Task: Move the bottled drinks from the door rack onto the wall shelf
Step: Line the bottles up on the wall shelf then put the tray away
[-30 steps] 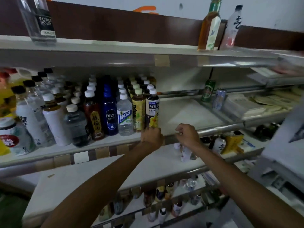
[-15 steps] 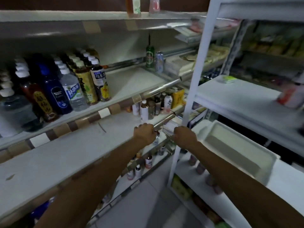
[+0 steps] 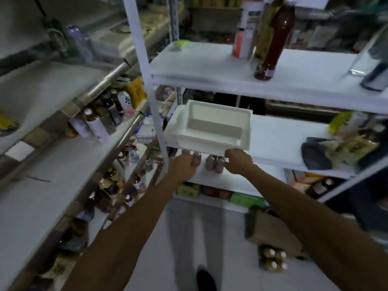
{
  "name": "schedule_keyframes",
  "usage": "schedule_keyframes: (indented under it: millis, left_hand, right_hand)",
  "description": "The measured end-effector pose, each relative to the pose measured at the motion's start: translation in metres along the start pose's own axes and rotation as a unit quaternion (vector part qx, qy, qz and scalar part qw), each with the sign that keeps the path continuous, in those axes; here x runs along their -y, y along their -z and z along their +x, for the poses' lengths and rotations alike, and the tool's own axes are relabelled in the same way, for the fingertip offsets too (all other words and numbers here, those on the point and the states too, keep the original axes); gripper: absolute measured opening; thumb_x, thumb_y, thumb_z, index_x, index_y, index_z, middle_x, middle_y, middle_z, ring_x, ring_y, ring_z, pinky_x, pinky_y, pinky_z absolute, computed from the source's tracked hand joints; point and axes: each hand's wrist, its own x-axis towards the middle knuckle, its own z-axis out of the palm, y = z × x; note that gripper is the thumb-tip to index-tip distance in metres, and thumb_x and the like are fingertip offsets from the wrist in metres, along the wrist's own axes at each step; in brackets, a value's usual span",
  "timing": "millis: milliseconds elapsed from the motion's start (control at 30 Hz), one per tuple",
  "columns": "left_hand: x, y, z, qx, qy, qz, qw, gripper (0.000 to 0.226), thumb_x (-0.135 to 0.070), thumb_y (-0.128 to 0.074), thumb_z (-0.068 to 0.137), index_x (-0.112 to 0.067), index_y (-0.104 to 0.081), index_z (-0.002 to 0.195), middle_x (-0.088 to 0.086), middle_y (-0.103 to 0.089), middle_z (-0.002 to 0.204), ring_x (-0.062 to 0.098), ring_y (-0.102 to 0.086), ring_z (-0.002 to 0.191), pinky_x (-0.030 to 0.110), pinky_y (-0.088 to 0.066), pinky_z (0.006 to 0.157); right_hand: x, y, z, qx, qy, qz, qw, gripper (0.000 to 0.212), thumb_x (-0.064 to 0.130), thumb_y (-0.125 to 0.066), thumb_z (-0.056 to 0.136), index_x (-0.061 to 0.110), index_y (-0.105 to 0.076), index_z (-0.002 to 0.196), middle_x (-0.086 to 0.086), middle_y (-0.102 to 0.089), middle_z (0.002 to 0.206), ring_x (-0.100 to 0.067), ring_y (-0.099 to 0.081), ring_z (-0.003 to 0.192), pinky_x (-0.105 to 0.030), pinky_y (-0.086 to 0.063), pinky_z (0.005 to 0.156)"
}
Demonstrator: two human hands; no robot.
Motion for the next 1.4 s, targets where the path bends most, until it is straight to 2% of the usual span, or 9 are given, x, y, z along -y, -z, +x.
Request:
schedule_keyframes:
  millis: [233,433,600,667,767,867,1000,1200,1400]
  left_hand:
    - [-0.062,-0.076,-0.011,0.062,-0.097,0.017,0.993,0.019,-0.023,-0.053,0.089,-0.012,-0.064,0.099,0.014,-0.064,0.107,0.033,-0.060,0.101,0.040,-0.048,0.086]
    - [-0.129,-0.133,-0.013,0.161,-0.199,0.028,0.966,0.012,-0.022,-0.055,0.088,-0.021,-0.065,0.093,0.006,-0.066,0.111,0.031,-0.059,0.105,0.038,-0.048,0.086]
    - [-0.196,-0.177,-0.031,0.200,-0.273,0.038,0.940,0.022,-0.019,-0.045,0.096,-0.010,-0.065,0.100,0.012,-0.066,0.108,0.032,-0.060,0.096,0.036,-0.046,0.073]
    - [-0.218,-0.196,-0.037,0.227,-0.298,0.057,0.925,0.023,-0.016,-0.044,0.098,-0.009,-0.064,0.107,0.013,-0.064,0.113,0.032,-0.059,0.104,0.037,-0.046,0.079]
    - [-0.243,-0.229,-0.045,0.272,-0.291,0.098,0.912,0.032,-0.011,-0.049,0.096,-0.014,-0.059,0.127,0.009,-0.056,0.132,0.028,-0.053,0.121,0.036,-0.042,0.100]
    - [-0.261,-0.260,-0.054,0.305,-0.276,0.131,0.902,0.044,-0.013,-0.050,0.096,-0.014,-0.047,0.140,0.010,-0.046,0.144,0.028,-0.044,0.131,0.035,-0.035,0.106]
    - [-0.275,-0.297,-0.059,0.372,-0.254,0.191,0.872,0.056,-0.018,-0.038,0.102,-0.014,-0.017,0.154,0.013,-0.028,0.156,0.032,-0.030,0.141,0.044,-0.029,0.114]
    - [-0.275,-0.372,-0.055,0.410,-0.182,0.152,0.881,0.061,-0.020,-0.047,0.097,-0.015,-0.022,0.151,0.016,-0.040,0.147,0.034,-0.044,0.130,0.039,-0.039,0.103]
    - [-0.245,-0.502,-0.056,0.402,-0.166,0.177,0.883,0.057,-0.022,-0.048,0.096,-0.014,-0.028,0.149,0.014,-0.043,0.145,0.031,-0.043,0.132,0.039,-0.036,0.105]
  right_hand:
    - [-0.094,-0.033,-0.081,0.036,-0.126,0.013,0.991,0.036,0.028,-0.057,0.090,0.009,-0.055,0.121,-0.009,-0.058,0.122,-0.031,-0.055,0.112,-0.033,-0.044,0.083]
    - [-0.156,-0.054,-0.159,0.068,-0.212,0.047,0.974,0.030,0.033,-0.058,0.095,0.006,-0.054,0.108,-0.013,-0.057,0.104,-0.034,-0.058,0.096,-0.038,-0.047,0.075]
    - [-0.204,-0.078,-0.225,0.084,-0.310,0.072,0.944,0.032,0.017,-0.058,0.092,0.006,-0.054,0.122,-0.014,-0.060,0.117,-0.032,-0.059,0.107,-0.036,-0.045,0.075]
    - [-0.224,-0.087,-0.244,0.098,-0.329,0.086,0.935,0.029,0.016,-0.056,0.090,0.005,-0.056,0.118,-0.015,-0.062,0.114,-0.032,-0.060,0.103,-0.034,-0.045,0.072]
    - [-0.254,-0.104,-0.267,0.103,-0.353,0.113,0.923,0.030,0.019,-0.054,0.091,0.006,-0.054,0.118,-0.018,-0.059,0.122,-0.033,-0.058,0.109,-0.037,-0.048,0.078]
    - [-0.280,-0.120,-0.287,0.100,-0.371,0.129,0.914,0.052,0.029,-0.057,0.091,0.010,-0.043,0.137,-0.017,-0.050,0.136,-0.035,-0.052,0.122,-0.043,-0.049,0.095]
    - [-0.317,-0.151,-0.301,0.123,-0.396,0.152,0.897,0.046,0.031,-0.057,0.094,0.012,-0.045,0.134,-0.014,-0.048,0.138,-0.031,-0.051,0.122,-0.039,-0.047,0.096]
    - [-0.369,-0.224,-0.315,0.146,-0.402,0.204,0.880,0.044,0.031,-0.054,0.095,0.012,-0.047,0.134,-0.012,-0.050,0.137,-0.030,-0.051,0.122,-0.038,-0.044,0.099]
    - [-0.405,-0.350,-0.312,0.152,-0.435,0.276,0.843,0.043,0.028,-0.053,0.096,0.014,-0.045,0.136,-0.010,-0.049,0.137,-0.028,-0.048,0.125,-0.036,-0.041,0.099]
